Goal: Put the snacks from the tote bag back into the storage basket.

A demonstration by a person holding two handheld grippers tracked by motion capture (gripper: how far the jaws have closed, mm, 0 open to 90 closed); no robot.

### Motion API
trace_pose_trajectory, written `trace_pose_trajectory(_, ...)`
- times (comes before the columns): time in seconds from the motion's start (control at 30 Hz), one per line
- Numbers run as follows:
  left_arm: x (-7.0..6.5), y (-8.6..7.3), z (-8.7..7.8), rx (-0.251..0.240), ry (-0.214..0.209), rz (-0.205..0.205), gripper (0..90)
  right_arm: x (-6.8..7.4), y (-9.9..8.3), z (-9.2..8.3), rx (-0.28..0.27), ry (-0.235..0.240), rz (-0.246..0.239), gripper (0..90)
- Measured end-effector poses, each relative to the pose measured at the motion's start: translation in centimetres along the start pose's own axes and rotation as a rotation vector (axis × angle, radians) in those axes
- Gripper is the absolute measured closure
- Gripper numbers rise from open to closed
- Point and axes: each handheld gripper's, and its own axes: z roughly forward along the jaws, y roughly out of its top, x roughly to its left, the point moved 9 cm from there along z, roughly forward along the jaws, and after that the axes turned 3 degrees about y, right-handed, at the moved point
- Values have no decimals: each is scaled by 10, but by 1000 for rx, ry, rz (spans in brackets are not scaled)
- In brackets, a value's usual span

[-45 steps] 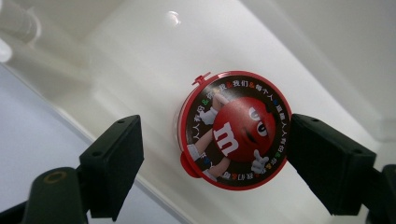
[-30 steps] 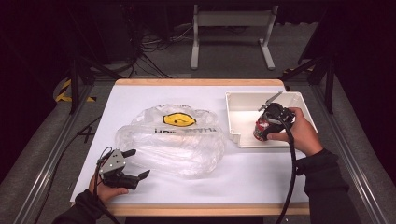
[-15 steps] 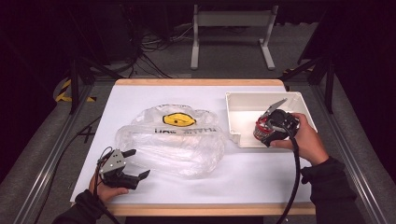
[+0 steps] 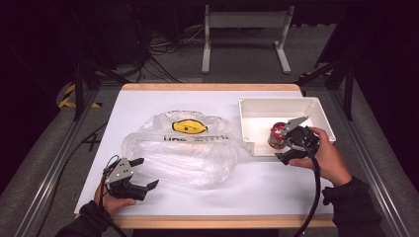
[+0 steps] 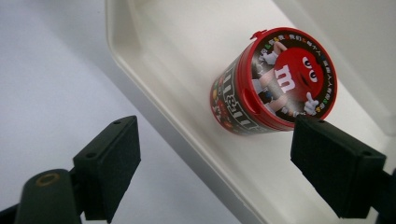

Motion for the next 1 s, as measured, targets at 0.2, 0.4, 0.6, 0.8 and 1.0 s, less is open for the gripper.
trace_pose_trajectory(0.2, 0, 0, 0, -1, -1, -1, 83, 6, -9, 3, -47, -6, -8, 166)
trace_pose_trajectory(0.4, 0, 0, 0, -1, 1, 0, 83, 8, -20, 5, -106, -12, 9, 159)
trace_pose_trajectory(0.6, 0, 0, 0, 0, 4, 3, 83, 10, -30, 4, -206, -7, 19, 136)
trace_pose_trajectory(0.8, 1, 0, 0, -1, 6, -6, 82, 6, -43, 3, -325, -40, 80, 136)
trace_pose_trajectory(1.0, 2, 0, -1, -7, 3, -28, 77, 0, -62, 2, -432, -75, 151, 137)
